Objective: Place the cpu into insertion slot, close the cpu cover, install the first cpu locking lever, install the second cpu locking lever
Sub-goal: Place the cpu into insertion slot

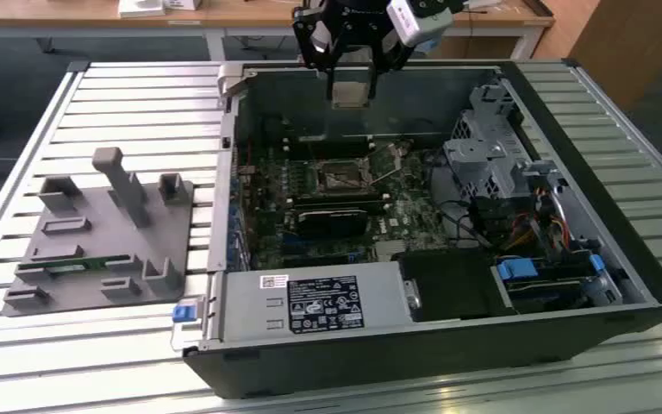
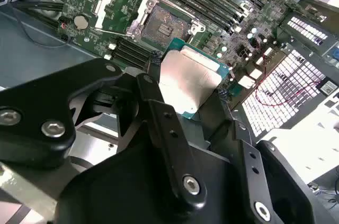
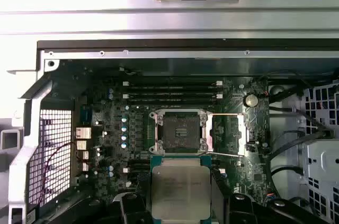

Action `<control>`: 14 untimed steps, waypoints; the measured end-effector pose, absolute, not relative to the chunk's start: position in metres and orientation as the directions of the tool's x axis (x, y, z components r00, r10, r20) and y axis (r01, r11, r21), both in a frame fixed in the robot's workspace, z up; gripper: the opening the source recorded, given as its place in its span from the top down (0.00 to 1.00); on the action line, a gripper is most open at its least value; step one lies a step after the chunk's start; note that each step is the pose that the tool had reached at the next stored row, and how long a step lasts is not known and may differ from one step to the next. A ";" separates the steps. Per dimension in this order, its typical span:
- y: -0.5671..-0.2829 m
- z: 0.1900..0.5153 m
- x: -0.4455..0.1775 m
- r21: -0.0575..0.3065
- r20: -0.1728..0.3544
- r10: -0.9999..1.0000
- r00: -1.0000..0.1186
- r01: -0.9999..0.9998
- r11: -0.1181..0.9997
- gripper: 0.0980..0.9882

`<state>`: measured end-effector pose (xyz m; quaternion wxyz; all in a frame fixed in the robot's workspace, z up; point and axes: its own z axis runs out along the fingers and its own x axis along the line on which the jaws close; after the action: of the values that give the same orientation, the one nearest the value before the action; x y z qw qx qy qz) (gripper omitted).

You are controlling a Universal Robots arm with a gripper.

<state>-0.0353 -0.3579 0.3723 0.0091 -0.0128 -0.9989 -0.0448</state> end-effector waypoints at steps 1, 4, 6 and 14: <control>-0.358 0.372 -0.035 0.089 0.019 0.025 -1.000 0.026 0.996 0.51; -0.358 0.372 -0.035 0.089 0.019 0.025 -1.000 0.026 0.996 0.51; -0.358 0.372 -0.035 0.089 0.019 0.025 -1.000 0.026 0.996 0.51; -0.358 0.372 -0.035 0.089 0.019 0.037 -0.999 0.038 0.995 0.51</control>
<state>-0.0353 -0.3578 0.3722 0.0088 -0.0188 -0.9988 -0.0449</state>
